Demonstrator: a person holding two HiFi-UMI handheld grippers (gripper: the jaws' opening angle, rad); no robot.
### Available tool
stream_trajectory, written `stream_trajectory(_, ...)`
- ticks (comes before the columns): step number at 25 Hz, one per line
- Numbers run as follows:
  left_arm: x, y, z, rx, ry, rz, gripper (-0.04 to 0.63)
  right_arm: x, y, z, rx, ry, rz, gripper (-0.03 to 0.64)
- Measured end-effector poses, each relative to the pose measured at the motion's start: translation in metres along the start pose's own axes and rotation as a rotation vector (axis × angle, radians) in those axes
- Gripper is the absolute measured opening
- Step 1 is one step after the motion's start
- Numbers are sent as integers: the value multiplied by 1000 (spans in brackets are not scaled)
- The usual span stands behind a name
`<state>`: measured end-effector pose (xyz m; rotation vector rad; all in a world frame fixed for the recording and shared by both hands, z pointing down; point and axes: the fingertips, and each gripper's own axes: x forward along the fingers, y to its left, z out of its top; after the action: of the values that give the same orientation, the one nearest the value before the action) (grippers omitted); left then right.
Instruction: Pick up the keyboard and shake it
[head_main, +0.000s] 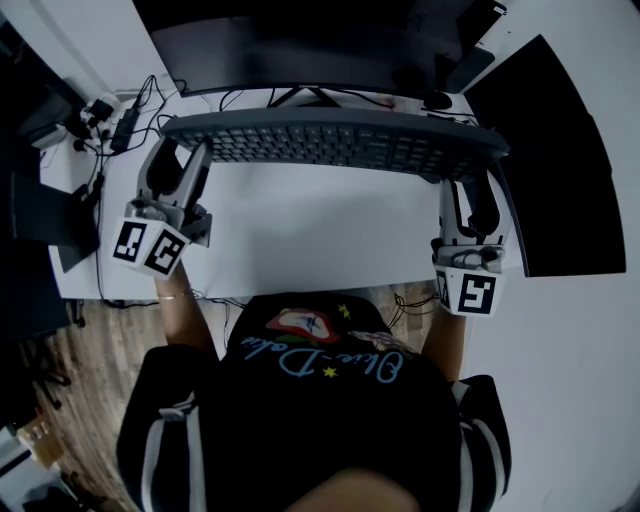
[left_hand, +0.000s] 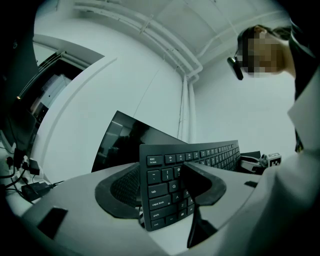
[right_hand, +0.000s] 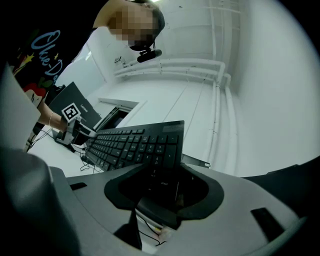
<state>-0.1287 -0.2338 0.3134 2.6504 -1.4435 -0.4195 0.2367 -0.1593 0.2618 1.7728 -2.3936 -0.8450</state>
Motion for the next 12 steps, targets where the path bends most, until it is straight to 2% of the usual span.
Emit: stream_trajectory(12,2,12,-27,-35,97,31,245,4,10,-30,65,83,23,183)
